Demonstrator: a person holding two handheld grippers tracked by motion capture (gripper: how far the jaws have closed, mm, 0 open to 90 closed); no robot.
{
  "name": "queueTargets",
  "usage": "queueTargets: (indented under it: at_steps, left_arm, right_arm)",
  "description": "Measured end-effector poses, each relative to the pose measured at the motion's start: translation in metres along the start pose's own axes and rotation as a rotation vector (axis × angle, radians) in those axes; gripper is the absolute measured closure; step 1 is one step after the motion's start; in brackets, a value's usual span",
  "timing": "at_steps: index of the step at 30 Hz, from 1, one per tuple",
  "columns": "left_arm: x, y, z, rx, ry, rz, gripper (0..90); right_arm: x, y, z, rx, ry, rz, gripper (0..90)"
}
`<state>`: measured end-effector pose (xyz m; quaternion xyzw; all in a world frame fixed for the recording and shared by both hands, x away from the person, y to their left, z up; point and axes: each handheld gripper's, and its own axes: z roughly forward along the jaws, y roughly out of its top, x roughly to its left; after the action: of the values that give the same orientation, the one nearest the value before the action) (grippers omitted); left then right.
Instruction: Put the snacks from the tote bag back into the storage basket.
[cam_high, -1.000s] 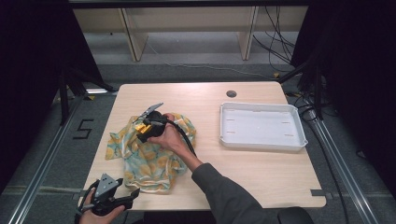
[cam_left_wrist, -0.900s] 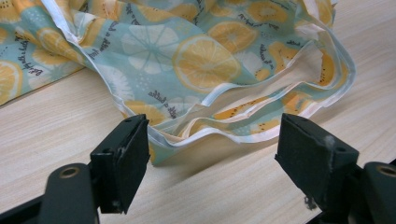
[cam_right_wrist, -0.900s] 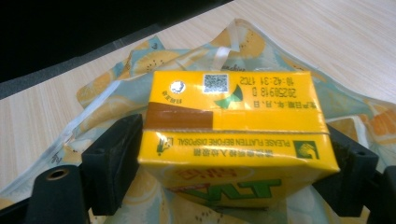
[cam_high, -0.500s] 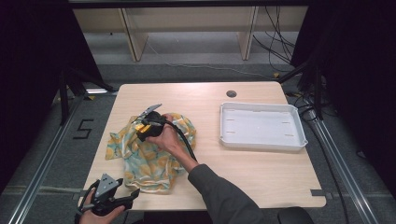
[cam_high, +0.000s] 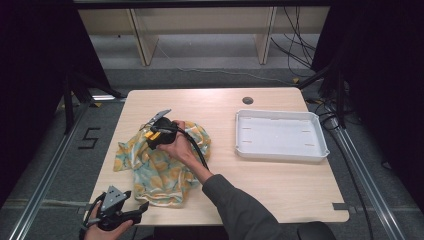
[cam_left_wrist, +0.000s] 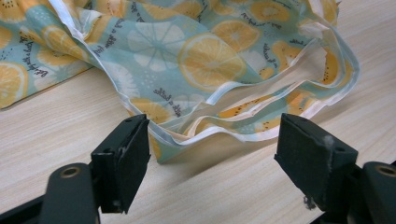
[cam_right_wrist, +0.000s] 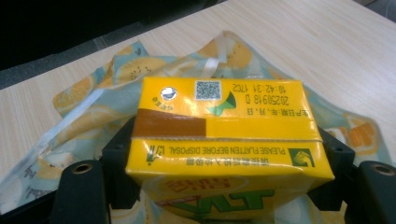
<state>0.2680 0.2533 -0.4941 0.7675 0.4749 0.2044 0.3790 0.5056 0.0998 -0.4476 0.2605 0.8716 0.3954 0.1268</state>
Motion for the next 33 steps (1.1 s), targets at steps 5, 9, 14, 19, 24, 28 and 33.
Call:
queueTargets:
  at_steps: [5,9,14,19,24,28,33]
  left_arm:
    - [0.000,0.000,0.000,-0.009,-0.001,0.001,25.2]
    - [0.000,-0.001,0.001,-0.016,-0.001,-0.012,25.2]
    - [0.000,0.000,0.001,-0.019,-0.002,-0.016,25.2]
    - [0.001,0.000,0.000,-0.016,0.006,-0.012,25.2]
    - [0.002,0.000,0.000,-0.019,0.010,-0.017,25.3]
    - [0.004,0.000,0.000,-0.016,0.006,-0.011,25.2]
    - [0.004,0.000,0.000,-0.017,0.009,-0.017,25.1]
  right_arm:
    - [0.002,0.012,-0.015,-0.015,0.004,-0.011,29.5]
    - [0.001,0.019,-0.023,-0.027,0.009,-0.017,29.5]
    - [0.001,0.026,-0.036,-0.036,0.018,-0.016,29.5]
    - [-0.001,0.031,-0.046,-0.065,0.012,-0.025,29.5]
    - [-0.005,0.035,-0.063,-0.075,0.039,-0.007,29.5]
    - [-0.009,0.038,-0.077,-0.080,0.033,-0.033,29.6]
    - [-0.014,0.037,-0.096,-0.087,0.022,-0.040,29.5]
